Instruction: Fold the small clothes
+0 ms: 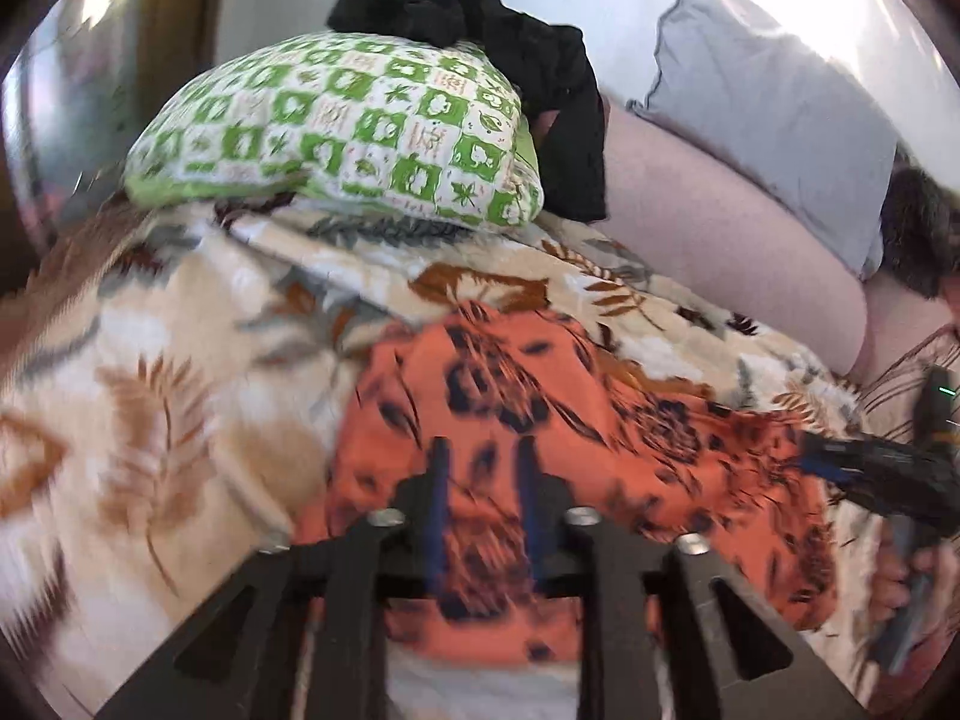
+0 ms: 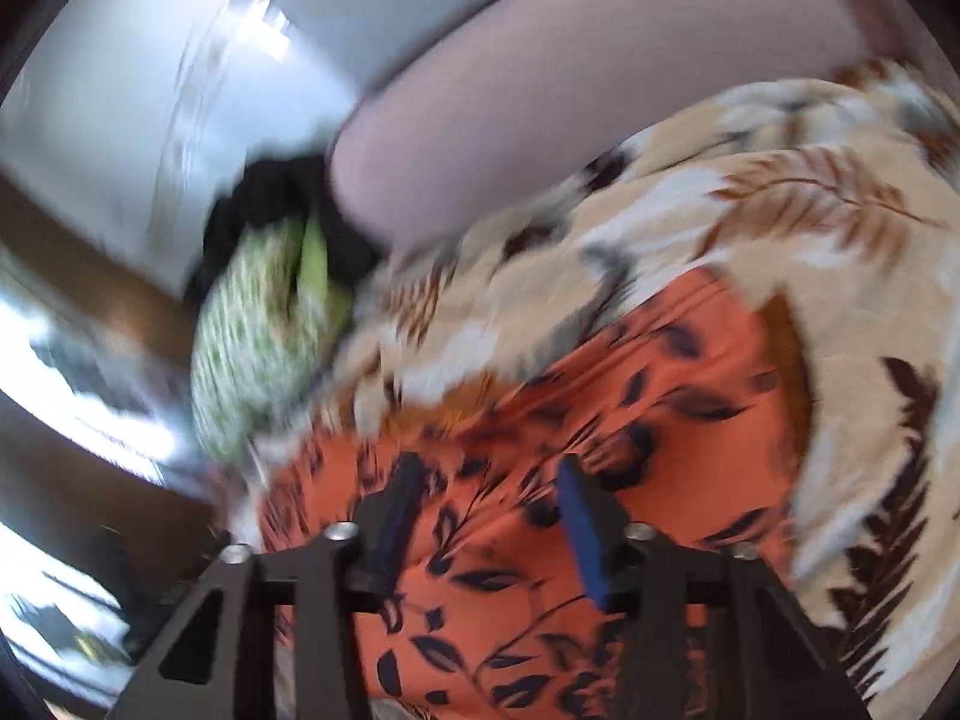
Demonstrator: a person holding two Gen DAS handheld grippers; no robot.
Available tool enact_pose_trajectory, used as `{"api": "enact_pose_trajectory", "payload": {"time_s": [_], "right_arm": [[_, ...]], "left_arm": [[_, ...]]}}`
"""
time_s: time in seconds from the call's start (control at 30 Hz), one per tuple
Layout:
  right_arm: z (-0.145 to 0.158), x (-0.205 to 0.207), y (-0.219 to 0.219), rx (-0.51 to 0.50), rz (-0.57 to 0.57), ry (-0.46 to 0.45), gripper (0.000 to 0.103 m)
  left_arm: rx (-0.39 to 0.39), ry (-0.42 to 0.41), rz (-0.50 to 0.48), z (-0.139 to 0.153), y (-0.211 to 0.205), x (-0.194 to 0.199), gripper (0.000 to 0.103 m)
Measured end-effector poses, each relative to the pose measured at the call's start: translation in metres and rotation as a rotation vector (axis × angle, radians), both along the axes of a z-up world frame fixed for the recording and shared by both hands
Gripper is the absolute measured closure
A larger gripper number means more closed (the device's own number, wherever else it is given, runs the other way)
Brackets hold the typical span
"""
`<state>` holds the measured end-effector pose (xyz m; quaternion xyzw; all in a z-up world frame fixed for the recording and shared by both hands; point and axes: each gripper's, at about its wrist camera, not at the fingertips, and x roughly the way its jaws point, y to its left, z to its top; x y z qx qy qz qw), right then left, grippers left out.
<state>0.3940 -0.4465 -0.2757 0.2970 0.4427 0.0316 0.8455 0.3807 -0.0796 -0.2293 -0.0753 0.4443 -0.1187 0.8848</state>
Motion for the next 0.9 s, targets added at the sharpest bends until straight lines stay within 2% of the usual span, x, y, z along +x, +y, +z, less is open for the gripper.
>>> {"api": "enact_pose_trajectory", "payload": {"time_s": [0.03, 0.07, 0.17, 0.2, 0.23, 0.3, 0.37, 0.43, 0.47, 0.5, 0.53, 0.57, 0.63, 0.7, 0.73, 0.8, 0.9], "right_arm": [[-0.007, 0.011, 0.016, -0.026, 0.016, 0.035, 0.064], [-0.017, 0.022, 0.027, -0.038, 0.024, 0.056, 0.064], [-0.055, 0.065, 0.053, -0.097, 0.033, 0.154, 0.064], [-0.071, 0.08, 0.057, -0.136, 0.02, 0.208, 0.063], [-0.074, 0.088, 0.058, -0.164, -0.009, 0.191, 0.064], [-0.061, 0.097, 0.063, -0.218, -0.041, 0.159, 0.063], [-0.044, 0.1, 0.074, -0.245, -0.022, 0.104, 0.063], [-0.025, 0.104, 0.095, -0.16, 0.068, 0.049, 0.063], [-0.019, 0.109, 0.109, -0.109, 0.12, 0.044, 0.059], [-0.013, 0.114, 0.122, -0.07, 0.161, 0.042, 0.054], [-0.007, 0.119, 0.139, -0.039, 0.195, 0.031, 0.043], [-0.002, 0.124, 0.155, -0.028, 0.211, 0.018, 0.039], [0.003, 0.135, 0.188, -0.018, 0.244, 0.019, 0.038], [0.0, 0.148, 0.223, -0.006, 0.286, 0.073, 0.038], [-0.003, 0.154, 0.239, -0.038, 0.289, 0.101, 0.038], [-0.011, 0.165, 0.265, -0.184, 0.252, 0.16, 0.038], [-0.027, 0.176, 0.286, -0.323, 0.204, 0.251, 0.038]], "left_arm": [[-0.005, 0.015, 0.015, -0.004, -0.003, -0.01, 0.06], [0.0, 0.032, 0.019, -0.01, -0.005, -0.018, 0.06], [0.077, 0.01, 0.049, -0.032, -0.003, -0.034, 0.06], [0.104, 0.047, 0.053, -0.044, 0.002, -0.03, 0.06], [0.106, 0.092, 0.075, -0.055, 0.012, -0.023, 0.06], [0.023, 0.137, 0.169, -0.066, 0.041, -0.011, 0.06], [-0.056, 0.168, 0.225, -0.065, 0.06, -0.004, 0.06], [-0.045, 0.142, 0.229, -0.056, 0.063, 0.0, 0.06], [-0.019, 0.123, 0.222, -0.052, 0.063, 0.002, 0.06], [-0.001, 0.118, 0.219, -0.049, 0.065, 0.006, 0.06], [-0.006, 0.127, 0.227, -0.049, 0.069, 0.009, 0.06], [-0.04, 0.145, 0.251, -0.051, 0.078, 0.011, 0.06], [-0.105, 0.19, 0.311, -0.059, 0.096, 0.014, 0.06], [-0.14, 0.235, 0.352, -0.068, 0.108, 0.016, 0.06], [-0.157, 0.254, 0.361, -0.07, 0.112, 0.015, 0.059], [-0.2, 0.273, 0.381, -0.071, 0.119, 0.014, 0.059], [-0.233, 0.265, 0.397, -0.067, 0.127, 0.012, 0.059]]}}
